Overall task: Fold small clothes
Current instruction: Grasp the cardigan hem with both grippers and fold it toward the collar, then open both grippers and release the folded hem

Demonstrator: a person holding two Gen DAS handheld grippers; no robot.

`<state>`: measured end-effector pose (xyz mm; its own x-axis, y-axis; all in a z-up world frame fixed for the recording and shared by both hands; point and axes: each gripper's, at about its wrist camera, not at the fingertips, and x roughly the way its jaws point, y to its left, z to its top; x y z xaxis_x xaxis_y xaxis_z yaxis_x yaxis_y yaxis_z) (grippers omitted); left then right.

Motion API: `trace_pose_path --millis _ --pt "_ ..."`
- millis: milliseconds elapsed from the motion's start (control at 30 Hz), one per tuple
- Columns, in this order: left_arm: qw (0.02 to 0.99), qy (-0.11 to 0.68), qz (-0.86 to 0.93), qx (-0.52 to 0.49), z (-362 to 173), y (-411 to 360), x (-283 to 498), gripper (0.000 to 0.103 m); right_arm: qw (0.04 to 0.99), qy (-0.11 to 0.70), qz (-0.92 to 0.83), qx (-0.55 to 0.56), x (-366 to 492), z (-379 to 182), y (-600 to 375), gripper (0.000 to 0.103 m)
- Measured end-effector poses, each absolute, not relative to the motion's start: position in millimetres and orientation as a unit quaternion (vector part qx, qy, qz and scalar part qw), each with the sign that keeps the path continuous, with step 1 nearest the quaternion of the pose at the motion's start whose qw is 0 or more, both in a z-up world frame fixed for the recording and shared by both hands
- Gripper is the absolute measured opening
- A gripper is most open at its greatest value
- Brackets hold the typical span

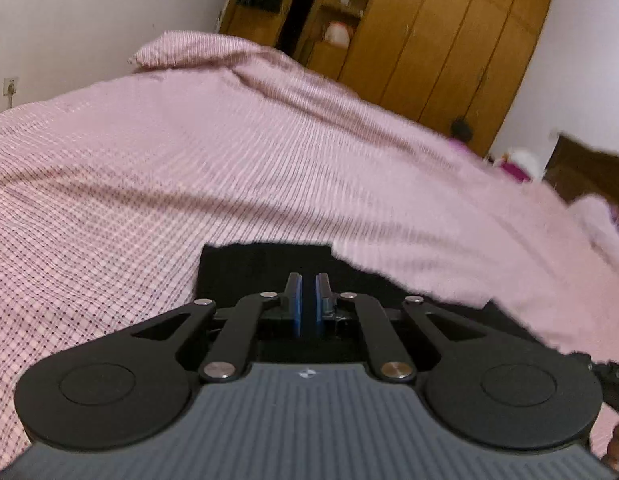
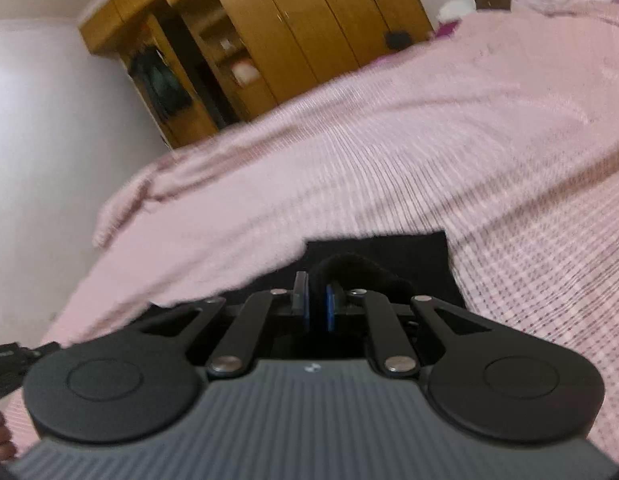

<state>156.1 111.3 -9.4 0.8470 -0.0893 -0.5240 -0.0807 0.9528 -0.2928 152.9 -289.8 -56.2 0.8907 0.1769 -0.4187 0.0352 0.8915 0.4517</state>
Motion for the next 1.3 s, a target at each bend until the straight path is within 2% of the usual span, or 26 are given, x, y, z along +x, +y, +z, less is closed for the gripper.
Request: trace_pose_path --millis 167,267,300,367,400,433,467,500,533,567,600,933,1200,1267,1300 --pt "0.947 0.302 -0.029 -0.11 -19.6 110.3 167.3 0.009 0.928 0.29 0.031 0.23 180.0 -82.4 -293.0 0.015" --pt "0.944 0.316 -0.063 -0.073 -16.6 101.7 168.2 0.009 0.93 0.292 0.044 0.217 177.3 -79.8 -294.4 0.018" --pt "0.942 0.322 -0.074 -0.061 -16.5 98.9 169.3 0.01 0.933 0.291 0.049 0.206 174.1 -76.0 -294.5 0.023" --pt "0.935 0.339 -0.092 -0.041 -18.1 92.2 173.5 0.011 0.939 0.285 0.052 0.186 165.9 -67.8 -295.5 0.041" --pt "0.932 0.347 -0.099 -0.032 -20.0 89.2 175.2 0.014 0.943 0.278 0.05 0.175 161.5 -63.4 -296.8 0.056" --pt "0.929 0.353 -0.103 -0.023 -22.0 86.1 176.4 0.019 0.948 0.27 0.049 0.163 156.8 -58.5 -298.1 0.064" --pt "0.928 0.357 -0.103 -0.015 -23.3 82.9 176.7 0.023 0.952 0.263 0.051 0.146 151.1 -53.1 -299.3 0.064" --pt "0.927 0.36 -0.102 -0.006 -25.8 81.0 177.9 0.035 0.954 0.262 0.058 0.132 149.3 -48.8 -301.4 0.064" --pt "0.927 0.361 -0.101 0.002 -27.6 79.2 178.1 0.043 0.955 0.264 0.066 0.119 148.9 -45.9 -303.9 0.063" --pt "0.927 0.36 -0.101 0.007 -28.8 78.3 178.3 0.057 0.955 0.266 0.072 0.107 147.4 -43.0 -305.5 0.063" --pt "0.927 0.361 -0.101 0.011 -28.5 77.4 178.7 0.062 0.955 0.27 0.077 0.096 146.5 -40.6 -307.2 0.063" --pt "0.904 0.401 -0.138 0.056 -44.3 64.0 195.8 0.063 0.94 0.309 0.146 -0.004 165.7 -43.9 -302.7 0.062" --pt "0.906 0.399 -0.138 0.03 -58.5 58.7 210.0 0.062 0.924 0.327 0.176 -0.09 184.0 -58.2 -288.1 0.062" --pt "0.908 0.393 -0.141 0.029 -59.1 56.6 209.2 0.056 0.924 0.316 0.187 -0.109 184.9 -60.2 -281.8 0.062" --pt "0.909 0.391 -0.144 0.028 -59.2 55.5 208.1 0.046 0.925 0.31 0.188 -0.117 185.6 -60.8 -278.7 0.061"
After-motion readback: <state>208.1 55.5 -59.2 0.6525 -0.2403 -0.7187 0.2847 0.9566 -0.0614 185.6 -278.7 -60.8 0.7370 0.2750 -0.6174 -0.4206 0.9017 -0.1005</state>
